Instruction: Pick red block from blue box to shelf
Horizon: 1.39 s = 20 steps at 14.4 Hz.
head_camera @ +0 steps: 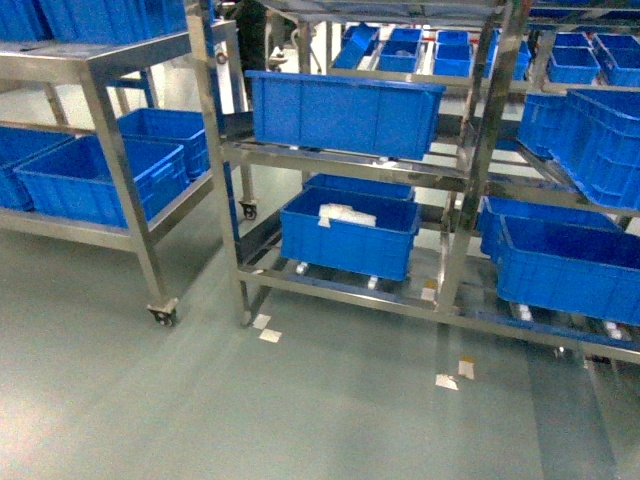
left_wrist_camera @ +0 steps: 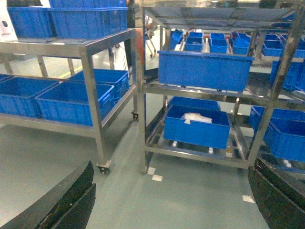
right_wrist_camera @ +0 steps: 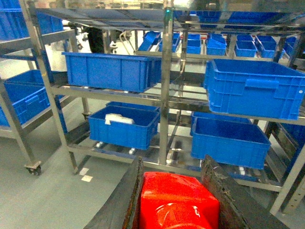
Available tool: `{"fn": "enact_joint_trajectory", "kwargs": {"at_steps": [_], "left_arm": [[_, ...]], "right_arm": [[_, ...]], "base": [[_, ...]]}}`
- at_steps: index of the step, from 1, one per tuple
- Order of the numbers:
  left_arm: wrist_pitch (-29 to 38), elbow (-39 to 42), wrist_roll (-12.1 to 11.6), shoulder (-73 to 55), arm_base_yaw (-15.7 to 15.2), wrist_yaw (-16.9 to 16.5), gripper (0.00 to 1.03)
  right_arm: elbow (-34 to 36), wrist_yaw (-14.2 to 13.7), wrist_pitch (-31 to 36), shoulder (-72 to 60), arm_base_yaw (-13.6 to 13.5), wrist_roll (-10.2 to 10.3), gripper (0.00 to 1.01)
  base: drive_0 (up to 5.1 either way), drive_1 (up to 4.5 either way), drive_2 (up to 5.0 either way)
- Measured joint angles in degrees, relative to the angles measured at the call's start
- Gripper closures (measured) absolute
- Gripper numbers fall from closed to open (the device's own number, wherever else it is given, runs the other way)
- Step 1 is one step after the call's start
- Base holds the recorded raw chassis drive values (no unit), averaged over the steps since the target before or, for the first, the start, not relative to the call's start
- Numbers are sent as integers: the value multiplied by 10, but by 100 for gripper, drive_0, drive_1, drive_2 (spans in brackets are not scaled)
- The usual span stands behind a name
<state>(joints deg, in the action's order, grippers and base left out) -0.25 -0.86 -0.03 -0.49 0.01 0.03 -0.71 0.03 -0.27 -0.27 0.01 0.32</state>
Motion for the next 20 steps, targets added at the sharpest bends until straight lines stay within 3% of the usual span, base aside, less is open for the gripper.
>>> {"fn": "enact_joint_trajectory", "kwargs": {"at_steps": [20], "left_arm": [[0,0,0,0,0,0,5]], "right_arm": [[0,0,0,0,0,0,72]], "base": [[-151,-151,-151]]}}
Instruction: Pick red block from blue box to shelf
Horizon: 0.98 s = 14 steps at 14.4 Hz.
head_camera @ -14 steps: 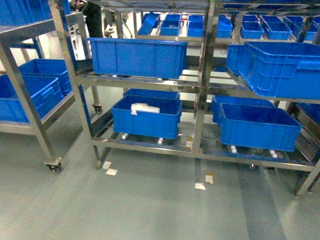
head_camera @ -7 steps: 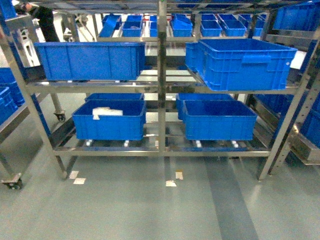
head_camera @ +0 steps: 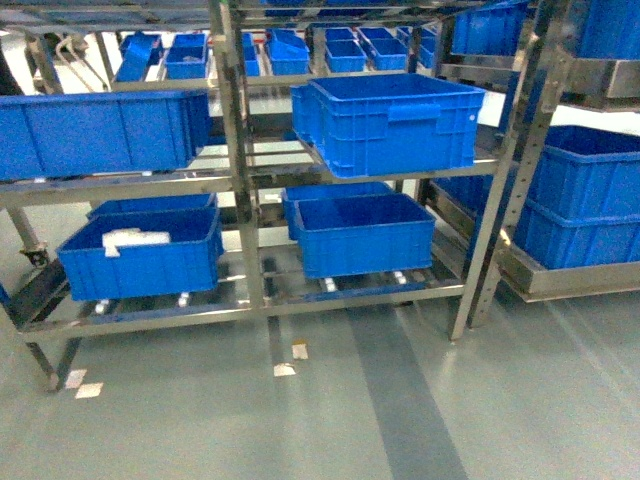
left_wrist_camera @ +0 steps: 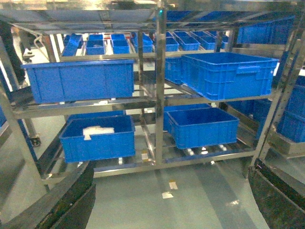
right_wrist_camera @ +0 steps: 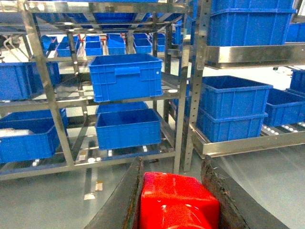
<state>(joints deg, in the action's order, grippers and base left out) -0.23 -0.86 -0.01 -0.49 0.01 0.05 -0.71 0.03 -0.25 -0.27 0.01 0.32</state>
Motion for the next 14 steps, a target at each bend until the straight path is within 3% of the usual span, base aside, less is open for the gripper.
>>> {"fn": "enact_joint_trajectory", "kwargs": {"at_steps": [8,14], "left_arm": [[0,0,0,0,1,0,5],[-1,0,0,0,-1,2,5]], "right_arm": [[0,0,0,0,0,0,72],[0,0,-1,0,0,0,72]], "base": [[260,160,-439],[109,517,-300]]}}
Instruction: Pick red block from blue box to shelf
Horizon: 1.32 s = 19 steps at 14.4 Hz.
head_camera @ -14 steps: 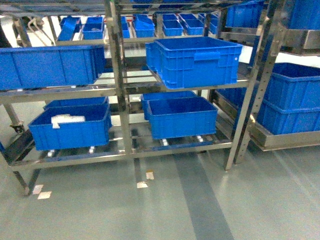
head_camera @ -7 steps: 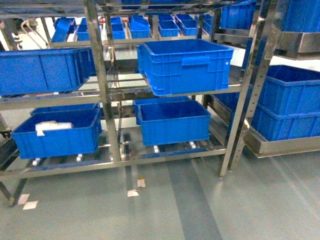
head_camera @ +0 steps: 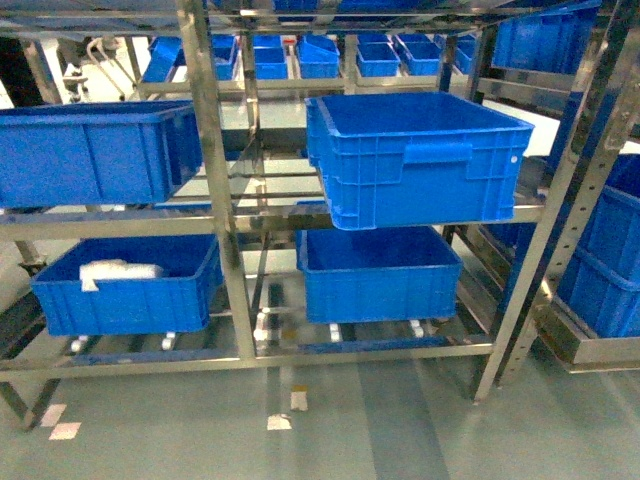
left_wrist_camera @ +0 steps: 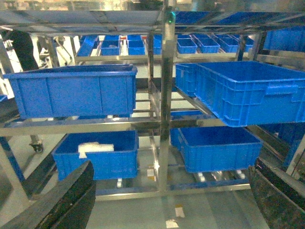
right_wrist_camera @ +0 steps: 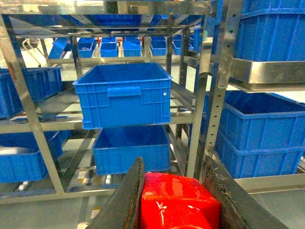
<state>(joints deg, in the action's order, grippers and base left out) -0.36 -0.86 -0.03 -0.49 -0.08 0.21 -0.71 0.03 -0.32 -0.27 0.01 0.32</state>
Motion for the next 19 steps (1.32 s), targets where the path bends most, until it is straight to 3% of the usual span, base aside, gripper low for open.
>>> {"fn": "enact_joint_trajectory", "kwargs": {"at_steps": [4,19], "left_arm": [[2,0,0,0,1,-2,5],[-3,0,0,0,1,-2,5]], "right_arm": [[0,0,1,0,0,0,72],[0,0,-2,0,0,0,72]], "base": [[-16,412,-445],[-279,505,-207]]}}
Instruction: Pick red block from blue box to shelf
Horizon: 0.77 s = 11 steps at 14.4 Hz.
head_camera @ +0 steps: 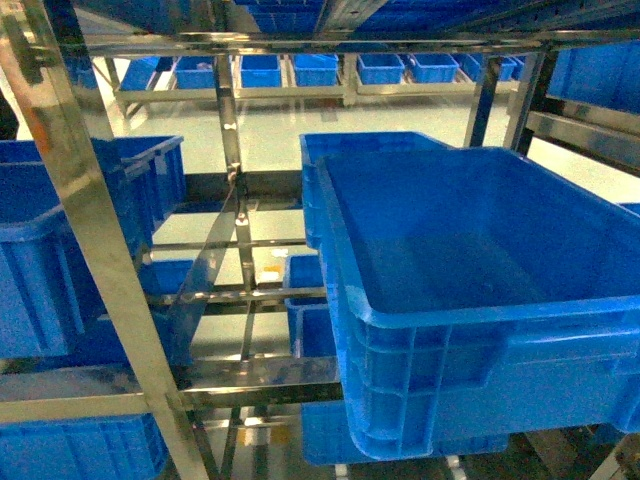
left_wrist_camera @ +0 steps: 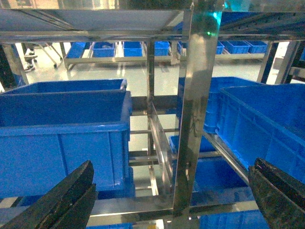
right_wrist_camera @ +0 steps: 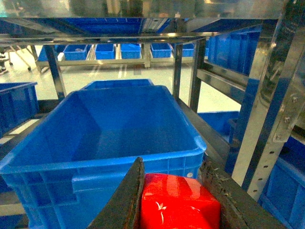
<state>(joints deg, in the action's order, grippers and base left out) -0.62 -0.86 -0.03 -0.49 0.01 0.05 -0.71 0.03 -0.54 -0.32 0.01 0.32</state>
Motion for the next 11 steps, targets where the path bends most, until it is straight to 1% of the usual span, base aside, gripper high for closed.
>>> {"fn": "enact_joint_trajectory", "kwargs": {"at_steps": [11], "left_arm": [[4,0,0,0,0,0,5]], "right_arm": [[0,0,3,0,0,0,72]], "base": [[-279,505,-207]]}}
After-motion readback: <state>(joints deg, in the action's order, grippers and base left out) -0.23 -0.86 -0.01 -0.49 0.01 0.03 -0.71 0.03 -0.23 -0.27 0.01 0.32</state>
